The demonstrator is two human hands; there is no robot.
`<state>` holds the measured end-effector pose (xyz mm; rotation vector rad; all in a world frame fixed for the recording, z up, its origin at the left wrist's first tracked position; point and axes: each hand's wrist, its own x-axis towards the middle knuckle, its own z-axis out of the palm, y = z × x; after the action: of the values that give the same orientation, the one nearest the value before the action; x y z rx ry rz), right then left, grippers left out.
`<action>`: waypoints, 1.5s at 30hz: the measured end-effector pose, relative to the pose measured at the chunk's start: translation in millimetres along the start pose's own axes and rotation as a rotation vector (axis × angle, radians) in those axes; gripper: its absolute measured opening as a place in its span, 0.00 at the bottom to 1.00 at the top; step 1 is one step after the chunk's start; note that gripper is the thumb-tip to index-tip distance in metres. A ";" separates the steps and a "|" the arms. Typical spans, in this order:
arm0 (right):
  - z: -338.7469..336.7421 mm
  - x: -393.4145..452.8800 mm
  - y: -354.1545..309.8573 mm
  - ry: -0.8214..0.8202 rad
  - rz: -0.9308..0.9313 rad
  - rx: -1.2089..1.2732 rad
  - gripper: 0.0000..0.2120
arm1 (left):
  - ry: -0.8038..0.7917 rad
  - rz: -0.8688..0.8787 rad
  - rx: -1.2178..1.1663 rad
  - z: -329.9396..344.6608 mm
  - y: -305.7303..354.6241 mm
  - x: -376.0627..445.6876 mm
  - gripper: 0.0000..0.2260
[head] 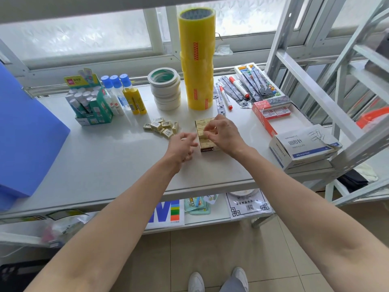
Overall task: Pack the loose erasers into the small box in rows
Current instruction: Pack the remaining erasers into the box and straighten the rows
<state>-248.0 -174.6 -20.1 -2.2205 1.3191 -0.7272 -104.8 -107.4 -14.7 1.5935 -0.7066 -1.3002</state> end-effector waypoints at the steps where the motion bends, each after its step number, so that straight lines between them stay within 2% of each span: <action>1: -1.2 -1.6 -2.3 0.028 0.002 0.027 0.05 | -0.003 -0.067 -0.223 -2.8 2.2 -0.2 0.12; 3: -1.4 -5.6 -8.6 0.081 0.013 0.109 0.07 | -0.030 -0.154 -0.692 -9.4 5.7 0.1 0.14; 4: -1.0 -8.5 -13.4 0.091 0.029 0.153 0.08 | -0.032 -0.166 -0.842 -13.1 6.0 1.4 0.13; 7: 2.0 -18.2 -29.6 -0.026 0.107 0.374 0.12 | -0.050 -0.154 -0.975 -17.5 6.1 1.2 0.04; 9: 7.1 -24.0 -38.6 -0.163 0.162 0.529 0.14 | -0.061 -0.133 -0.984 -15.6 6.6 -1.3 0.03; 11: 13.7 -28.0 -43.8 -0.231 0.214 0.624 0.14 | -0.082 -0.102 -0.963 -13.6 6.2 -1.4 0.07; 16: 18.4 -32.8 -47.8 -0.208 0.266 0.756 0.09 | -0.161 -0.031 -0.864 -12.7 4.3 -1.2 0.18; 18: 16.1 -33.5 -47.0 -0.223 0.257 0.787 0.07 | -0.191 -0.021 -0.861 -13.7 6.2 -3.3 0.19; 21: 11.8 -35.8 -46.1 -0.245 0.230 0.818 0.11 | -0.223 -0.019 -0.804 -13.8 10.3 -9.4 0.15; 25: 4.1 -38.5 -42.9 -0.177 0.224 0.873 0.09 | -0.171 0.028 -0.456 -14.1 7.4 -12.9 0.15; 28: -3.7 -37.9 -35.3 -0.122 0.223 0.833 0.09 | -0.159 0.121 -0.128 -17.6 1.3 -14.8 0.12; 31: -9.5 -37.3 -28.4 -0.073 0.235 0.796 0.10 | -0.169 0.149 -0.021 -19.4 -4.0 -15.2 0.13; 33: -11.1 -37.9 -24.8 -0.047 0.226 0.764 0.08 | -0.181 0.163 0.012 -17.4 -4.2 -16.2 0.15; 37: -11.5 -39.4 -19.1 -0.005 0.221 0.699 0.08 | -0.149 0.176 0.004 -10.5 0.1 -16.9 0.11; 41: -10.3 -39.4 -17.1 0.014 0.129 0.409 0.14 | -0.099 0.149 -0.086 -2.2 2.8 -14.0 0.03; 45: -13.6 -36.9 -13.8 0.067 0.071 0.270 0.11 | -0.065 0.162 0.003 5.1 1.9 -13.4 0.05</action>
<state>-262.6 -137.2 -8.9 -1.9424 1.2430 -0.9020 -113.1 -98.1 -7.4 1.4693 -0.8603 -1.2367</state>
